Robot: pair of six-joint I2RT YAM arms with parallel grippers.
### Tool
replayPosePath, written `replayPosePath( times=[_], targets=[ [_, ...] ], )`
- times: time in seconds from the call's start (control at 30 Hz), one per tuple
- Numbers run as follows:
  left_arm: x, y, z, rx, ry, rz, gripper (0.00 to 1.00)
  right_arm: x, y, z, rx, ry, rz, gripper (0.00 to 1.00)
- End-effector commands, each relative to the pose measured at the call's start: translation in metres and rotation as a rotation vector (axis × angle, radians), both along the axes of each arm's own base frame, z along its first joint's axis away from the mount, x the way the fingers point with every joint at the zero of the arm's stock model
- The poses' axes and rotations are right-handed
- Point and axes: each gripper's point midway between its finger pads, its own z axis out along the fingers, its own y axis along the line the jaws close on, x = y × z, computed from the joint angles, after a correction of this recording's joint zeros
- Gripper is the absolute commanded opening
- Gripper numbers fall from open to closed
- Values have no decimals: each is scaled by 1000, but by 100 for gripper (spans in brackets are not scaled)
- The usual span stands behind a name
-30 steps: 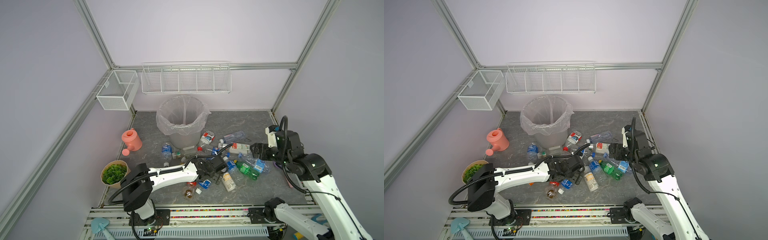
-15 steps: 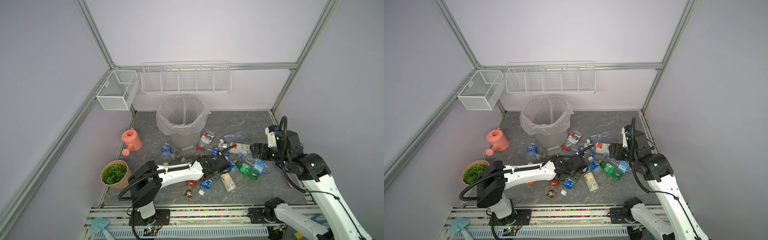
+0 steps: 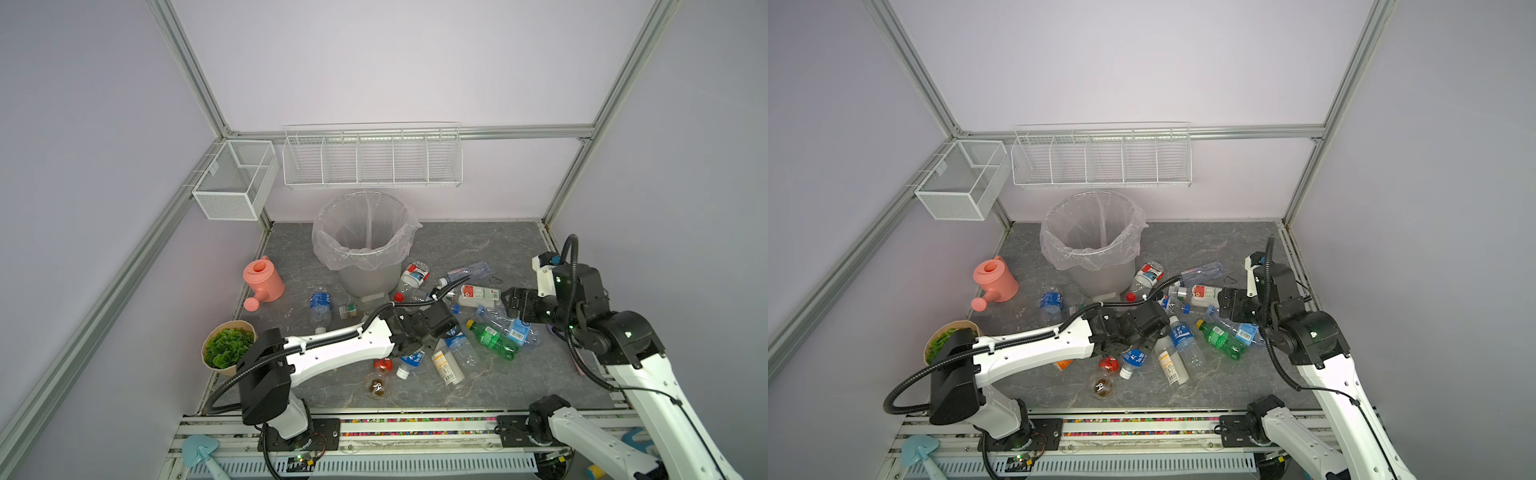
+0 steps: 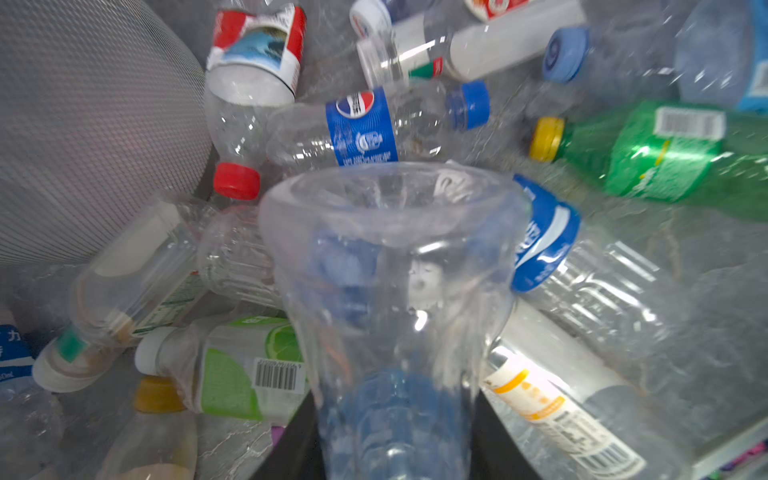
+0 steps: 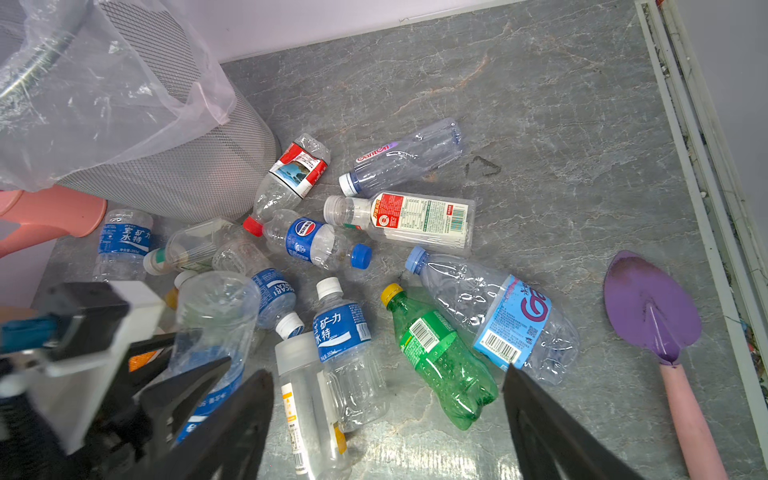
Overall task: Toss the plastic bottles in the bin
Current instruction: 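Lift the blue-label bottle with the left gripper over the bin and release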
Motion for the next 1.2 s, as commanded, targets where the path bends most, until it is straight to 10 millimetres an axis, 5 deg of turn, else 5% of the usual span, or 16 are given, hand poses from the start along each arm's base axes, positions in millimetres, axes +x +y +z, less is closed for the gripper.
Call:
replayPosePath(
  times=[0.0,0.23,0.5,0.7,0.83,1.0,1.03,1.13,1.17],
  targets=[
    [2,10,44,-63,-55,26,37,0,1,0,21,-13,-2,89],
    [12,40,154,-299,-267,81,39,0,3,7,39,-34,1,89],
    [50,107,288,-414,-540,247,39,3,10,16,87,-65,18,88],
    [85,147,367,-432,-711,362,39,2,12,21,99,-73,25,89],
    [129,161,387,-412,-735,427,39,2,16,23,119,-77,37,89],
    [195,166,367,-302,-712,491,42,1,19,29,141,-88,49,88],
    [208,165,356,-280,-691,496,50,1,19,30,143,-89,52,89],
    [222,171,343,-230,-645,534,100,-2,18,35,139,-94,58,89],
    [220,176,347,-232,-649,556,99,-3,18,36,137,-96,62,88]
  ],
)
